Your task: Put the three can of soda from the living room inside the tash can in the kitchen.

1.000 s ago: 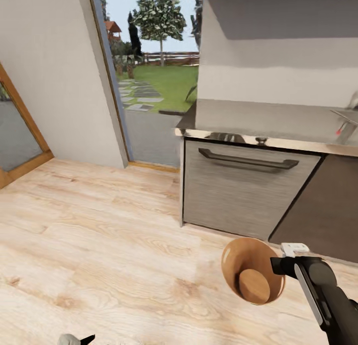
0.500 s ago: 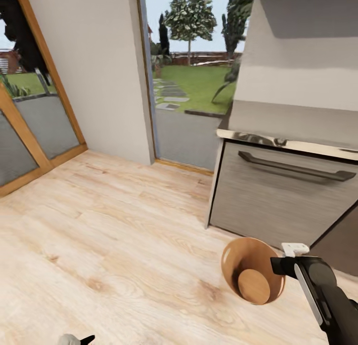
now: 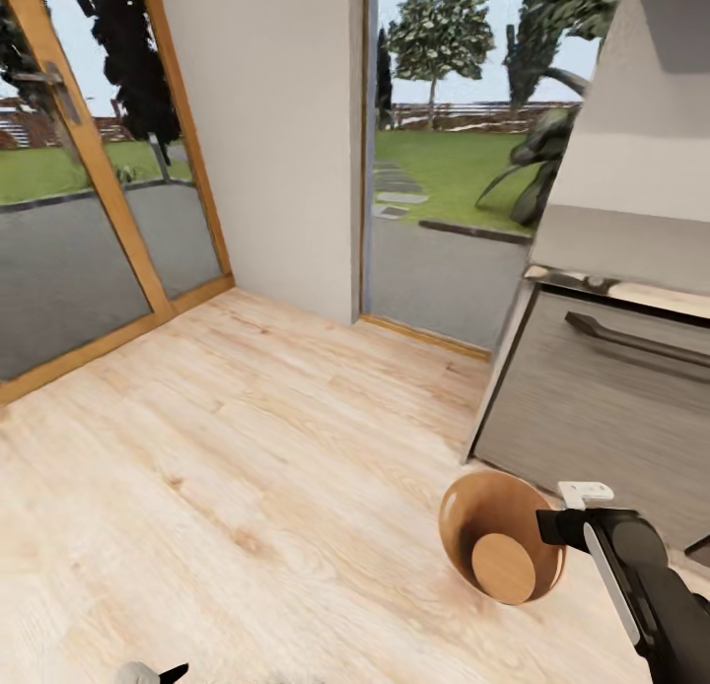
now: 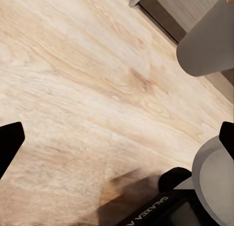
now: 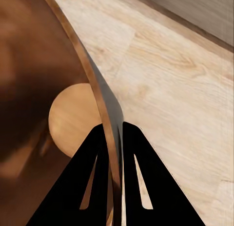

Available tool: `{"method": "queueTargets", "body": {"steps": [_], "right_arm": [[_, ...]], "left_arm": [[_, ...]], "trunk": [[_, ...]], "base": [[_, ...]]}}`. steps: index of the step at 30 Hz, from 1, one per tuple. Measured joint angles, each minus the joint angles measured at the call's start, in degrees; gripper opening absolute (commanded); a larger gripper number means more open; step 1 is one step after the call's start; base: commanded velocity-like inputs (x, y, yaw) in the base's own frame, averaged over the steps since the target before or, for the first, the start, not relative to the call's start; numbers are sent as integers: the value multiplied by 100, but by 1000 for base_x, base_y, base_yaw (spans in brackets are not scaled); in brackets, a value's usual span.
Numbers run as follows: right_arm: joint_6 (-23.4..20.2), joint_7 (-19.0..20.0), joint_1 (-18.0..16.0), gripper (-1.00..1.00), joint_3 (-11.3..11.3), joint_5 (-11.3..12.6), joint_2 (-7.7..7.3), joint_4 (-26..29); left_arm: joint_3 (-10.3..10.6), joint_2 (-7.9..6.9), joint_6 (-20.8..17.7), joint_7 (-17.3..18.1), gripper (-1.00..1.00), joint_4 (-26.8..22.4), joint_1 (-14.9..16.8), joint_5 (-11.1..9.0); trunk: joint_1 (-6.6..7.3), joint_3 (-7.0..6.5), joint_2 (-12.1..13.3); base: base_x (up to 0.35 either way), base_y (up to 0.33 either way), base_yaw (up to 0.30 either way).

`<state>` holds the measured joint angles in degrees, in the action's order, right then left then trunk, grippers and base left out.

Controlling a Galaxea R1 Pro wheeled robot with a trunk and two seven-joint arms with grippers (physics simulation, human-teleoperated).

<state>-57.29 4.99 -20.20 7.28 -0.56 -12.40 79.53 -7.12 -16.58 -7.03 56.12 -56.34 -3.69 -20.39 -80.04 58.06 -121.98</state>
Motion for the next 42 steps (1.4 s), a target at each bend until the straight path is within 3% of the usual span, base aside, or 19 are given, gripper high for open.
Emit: {"method": "queueTargets", "body": {"steps": [32, 42], "right_arm": [[0, 0, 6, -100, 0, 3, 0, -5], [0, 0, 1, -100, 0, -8, 0, -7]], "left_arm": [[0, -1, 0, 4, 100, 0, 0, 0], [0, -1, 0, 0, 100, 0, 0, 0]], "trunk": [[0, 0, 0], [0, 0, 0]], "base": [[0, 207, 290], [0, 63, 291]]}}
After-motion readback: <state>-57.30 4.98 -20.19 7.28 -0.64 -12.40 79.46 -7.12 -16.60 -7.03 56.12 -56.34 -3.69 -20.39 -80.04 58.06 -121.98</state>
